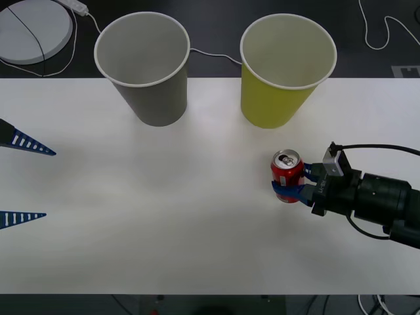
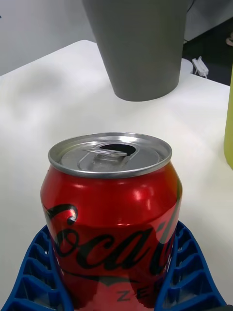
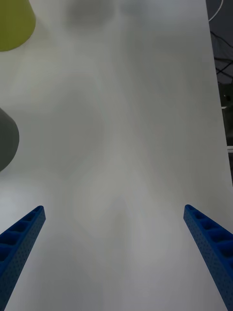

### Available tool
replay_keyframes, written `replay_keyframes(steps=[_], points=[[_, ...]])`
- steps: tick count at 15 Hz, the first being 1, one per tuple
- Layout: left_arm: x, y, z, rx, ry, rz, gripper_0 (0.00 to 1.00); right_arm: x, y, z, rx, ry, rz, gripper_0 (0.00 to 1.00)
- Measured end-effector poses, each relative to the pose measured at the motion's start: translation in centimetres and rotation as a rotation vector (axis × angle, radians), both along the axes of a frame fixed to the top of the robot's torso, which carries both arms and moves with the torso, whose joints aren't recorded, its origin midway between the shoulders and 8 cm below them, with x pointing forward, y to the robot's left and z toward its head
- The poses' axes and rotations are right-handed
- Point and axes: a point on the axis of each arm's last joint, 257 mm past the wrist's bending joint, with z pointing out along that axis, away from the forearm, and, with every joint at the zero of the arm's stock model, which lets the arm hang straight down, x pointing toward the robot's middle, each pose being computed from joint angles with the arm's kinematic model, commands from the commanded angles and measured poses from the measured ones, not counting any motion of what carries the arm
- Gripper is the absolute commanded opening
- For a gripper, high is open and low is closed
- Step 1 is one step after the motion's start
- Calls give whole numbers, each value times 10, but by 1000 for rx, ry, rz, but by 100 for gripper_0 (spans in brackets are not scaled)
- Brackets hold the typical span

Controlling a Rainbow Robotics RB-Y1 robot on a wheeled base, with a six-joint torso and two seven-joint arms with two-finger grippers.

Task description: Put the can into the green bin and the plastic bottle into the gray bin

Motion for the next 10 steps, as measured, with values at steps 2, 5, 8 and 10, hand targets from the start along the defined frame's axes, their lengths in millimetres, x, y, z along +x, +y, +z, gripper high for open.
replay_keyframes(steps=[2, 5, 8, 10], points=[[0, 0, 0, 0, 0, 0, 100, -7, -7, 10, -12, 45, -16, 0], [0, 0, 0, 0, 0, 0, 100, -18, -18, 27, -30, 116, -44, 0], [0, 0, 0, 0, 0, 0, 100, -27, -32, 47, -72, 180, -86, 0], [0, 0, 0, 0, 0, 0, 100, -31, -43, 64, -105, 217, -110, 0]])
